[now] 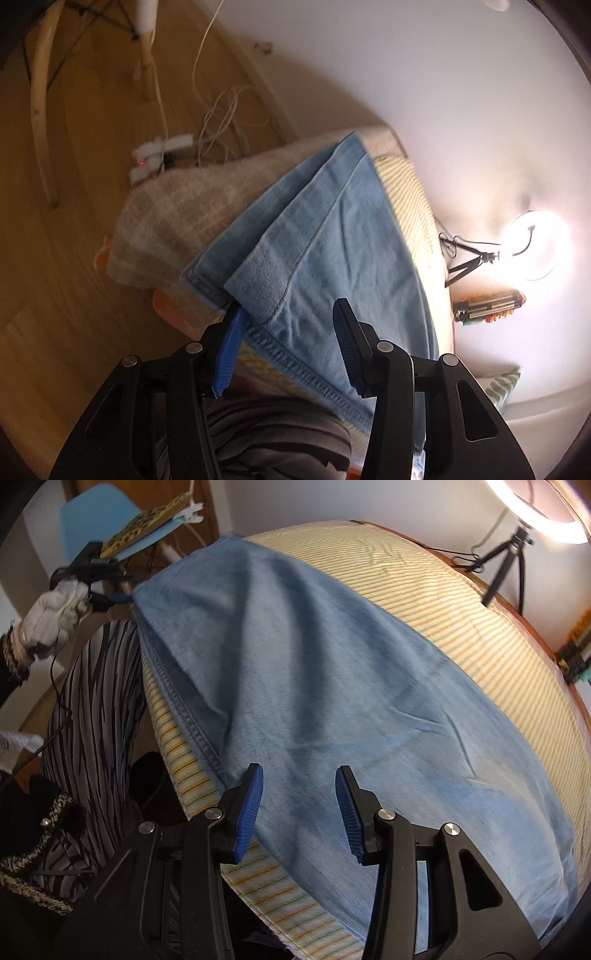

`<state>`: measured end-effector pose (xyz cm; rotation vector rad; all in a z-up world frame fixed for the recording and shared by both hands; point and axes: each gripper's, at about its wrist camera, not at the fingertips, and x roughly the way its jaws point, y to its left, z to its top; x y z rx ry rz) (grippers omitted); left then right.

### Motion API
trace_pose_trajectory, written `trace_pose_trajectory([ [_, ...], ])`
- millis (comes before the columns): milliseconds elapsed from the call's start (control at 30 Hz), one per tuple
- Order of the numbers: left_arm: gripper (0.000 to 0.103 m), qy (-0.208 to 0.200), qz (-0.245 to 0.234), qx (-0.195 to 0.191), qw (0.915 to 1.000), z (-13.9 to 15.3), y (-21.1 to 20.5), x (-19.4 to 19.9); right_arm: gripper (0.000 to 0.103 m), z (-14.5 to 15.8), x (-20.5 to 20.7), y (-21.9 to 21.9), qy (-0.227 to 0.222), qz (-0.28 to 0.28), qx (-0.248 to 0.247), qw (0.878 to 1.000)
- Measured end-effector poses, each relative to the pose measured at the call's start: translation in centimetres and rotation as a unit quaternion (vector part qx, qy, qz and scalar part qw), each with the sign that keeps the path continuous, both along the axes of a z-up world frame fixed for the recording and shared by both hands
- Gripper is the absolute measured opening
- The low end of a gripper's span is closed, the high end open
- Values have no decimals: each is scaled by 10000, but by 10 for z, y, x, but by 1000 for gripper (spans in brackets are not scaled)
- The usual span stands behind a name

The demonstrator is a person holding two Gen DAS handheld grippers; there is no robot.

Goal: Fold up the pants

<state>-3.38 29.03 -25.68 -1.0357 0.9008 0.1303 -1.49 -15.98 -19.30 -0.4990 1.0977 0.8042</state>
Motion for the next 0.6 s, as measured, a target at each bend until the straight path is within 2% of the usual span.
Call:
trace_pose_trajectory([
  [67,45,-86,2,243,9997,7,-3,2,43,-5,-1,5,8,69,-67,10000],
  [133,39,-52,-72,441,9990,9,-6,8,43,-8,-1,8,17,121,-80,9999],
  [233,35,-2,-118,594,9982,5,-9,16,43,-10,0,9,38,157,-48,9999],
  [300,5,44,-187,890,9958,4,-13,22,43,-11,-1,12,43,206,-36,9998],
  [400,6,-68,-180,817,9965,1,-12,23,43,-9,-4,14,18,276,-25,9996],
  [600,6,-295,-208,1039,9939,19,-7,18,43,-3,-12,16,-49,429,173,9989],
])
